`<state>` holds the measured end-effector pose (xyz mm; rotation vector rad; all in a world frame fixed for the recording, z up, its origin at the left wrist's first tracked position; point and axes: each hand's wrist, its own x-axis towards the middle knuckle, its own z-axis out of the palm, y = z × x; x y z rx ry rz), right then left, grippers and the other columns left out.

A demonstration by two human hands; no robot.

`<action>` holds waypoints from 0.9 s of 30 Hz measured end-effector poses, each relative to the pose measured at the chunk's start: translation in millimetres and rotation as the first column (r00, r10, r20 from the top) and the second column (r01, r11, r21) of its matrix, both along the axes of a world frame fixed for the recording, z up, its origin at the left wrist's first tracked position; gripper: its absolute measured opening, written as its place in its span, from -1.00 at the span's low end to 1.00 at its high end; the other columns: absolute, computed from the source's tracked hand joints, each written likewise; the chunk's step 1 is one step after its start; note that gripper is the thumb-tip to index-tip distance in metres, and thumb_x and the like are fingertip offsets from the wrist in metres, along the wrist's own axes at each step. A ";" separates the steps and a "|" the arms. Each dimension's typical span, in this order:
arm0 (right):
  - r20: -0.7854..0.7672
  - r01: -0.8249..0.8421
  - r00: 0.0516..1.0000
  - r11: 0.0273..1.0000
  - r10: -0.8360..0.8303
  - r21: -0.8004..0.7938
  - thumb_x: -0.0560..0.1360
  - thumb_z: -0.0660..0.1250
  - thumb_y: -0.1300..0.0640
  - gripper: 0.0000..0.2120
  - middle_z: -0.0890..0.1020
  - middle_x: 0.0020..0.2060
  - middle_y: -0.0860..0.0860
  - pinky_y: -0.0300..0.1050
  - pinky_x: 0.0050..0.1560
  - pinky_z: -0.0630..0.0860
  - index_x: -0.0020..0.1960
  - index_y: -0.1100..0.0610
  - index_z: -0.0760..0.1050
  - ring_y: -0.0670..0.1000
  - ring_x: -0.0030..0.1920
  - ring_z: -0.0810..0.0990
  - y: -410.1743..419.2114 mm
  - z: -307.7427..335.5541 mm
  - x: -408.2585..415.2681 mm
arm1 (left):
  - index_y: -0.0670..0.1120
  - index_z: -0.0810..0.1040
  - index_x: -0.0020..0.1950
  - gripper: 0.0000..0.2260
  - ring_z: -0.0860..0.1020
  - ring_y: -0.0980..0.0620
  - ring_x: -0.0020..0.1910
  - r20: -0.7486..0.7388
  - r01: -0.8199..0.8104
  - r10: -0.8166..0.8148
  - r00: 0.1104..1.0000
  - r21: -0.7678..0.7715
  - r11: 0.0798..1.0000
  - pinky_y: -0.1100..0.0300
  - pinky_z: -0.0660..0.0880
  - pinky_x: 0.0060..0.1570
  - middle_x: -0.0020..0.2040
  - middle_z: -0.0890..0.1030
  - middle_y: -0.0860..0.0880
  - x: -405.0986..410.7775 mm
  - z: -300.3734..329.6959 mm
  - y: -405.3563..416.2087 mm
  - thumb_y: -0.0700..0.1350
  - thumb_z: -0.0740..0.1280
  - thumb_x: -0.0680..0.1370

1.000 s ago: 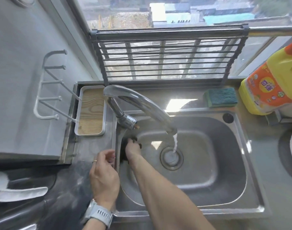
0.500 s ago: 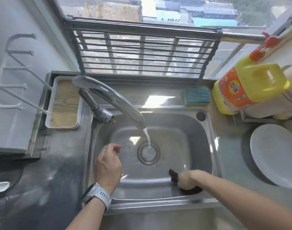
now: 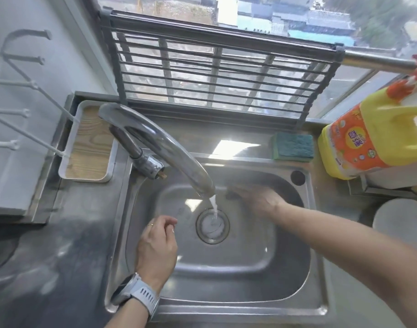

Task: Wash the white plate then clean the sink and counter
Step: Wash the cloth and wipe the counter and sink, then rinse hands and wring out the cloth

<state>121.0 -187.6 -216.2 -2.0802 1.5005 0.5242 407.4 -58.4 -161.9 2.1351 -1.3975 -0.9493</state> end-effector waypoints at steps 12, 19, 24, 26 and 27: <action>0.040 0.403 0.789 0.566 -0.613 0.720 0.46 0.28 0.24 -0.80 0.66 -0.22 0.20 -0.22 -0.48 0.45 -0.06 0.17 0.69 0.02 -0.45 0.58 90.9 68.3 23.9 | 0.08 0.58 0.15 -0.85 0.57 0.06 0.09 -0.207 -0.057 0.113 0.972 0.258 0.965 0.12 0.48 0.15 0.11 0.62 0.06 -34.0 38.3 0.3 -0.08 0.28 0.63; 0.092 0.081 -0.079 0.086 -0.993 0.993 0.49 0.45 0.02 -0.54 0.53 0.05 0.27 0.06 -0.14 0.56 0.26 0.27 0.50 0.21 -0.06 0.56 59.6 86.9 90.2 | 0.08 0.58 0.21 -0.80 0.63 -0.04 -0.02 -0.631 -0.292 0.627 0.456 0.560 0.775 0.09 0.59 -0.18 0.11 0.67 -0.05 -71.3 52.1 -37.1 0.06 0.37 0.60; 0.339 0.568 -0.303 0.116 -0.891 0.814 0.37 0.56 0.01 -0.59 0.69 -0.18 0.21 -0.01 -0.21 0.58 0.01 0.31 0.59 0.16 -0.21 0.64 62.7 90.9 105.5 | -0.24 0.68 0.05 -0.85 0.62 -0.08 -0.19 -0.526 -0.458 0.594 0.609 0.379 0.804 0.13 0.58 -0.16 -0.11 0.69 -0.17 -88.6 35.5 -55.4 -0.17 0.41 0.59; 0.365 0.625 -0.372 0.060 -0.854 0.779 0.43 0.50 0.10 -0.69 0.72 -0.11 0.22 -0.02 -0.13 0.60 0.03 0.30 0.60 0.15 -0.17 0.67 62.9 90.9 110.1 | -0.19 0.67 0.01 -0.91 0.68 -0.09 -0.15 -0.528 -0.489 0.578 0.622 0.315 0.813 0.21 0.60 -0.15 -0.15 0.71 -0.12 -97.9 39.9 -53.7 -0.17 0.45 0.56; 0.300 0.581 -0.405 0.010 -0.864 0.813 0.40 0.51 0.06 -0.64 0.72 -0.11 0.25 0.01 -0.13 0.58 0.04 0.31 0.60 0.17 -0.16 0.67 62.4 92.0 113.8 | -0.14 0.67 -0.06 -0.93 0.70 -0.11 -0.14 -0.545 -0.484 0.563 0.621 0.298 0.822 0.19 0.60 -0.14 -0.17 0.72 -0.10 -101.0 43.9 -51.2 -0.15 0.47 0.55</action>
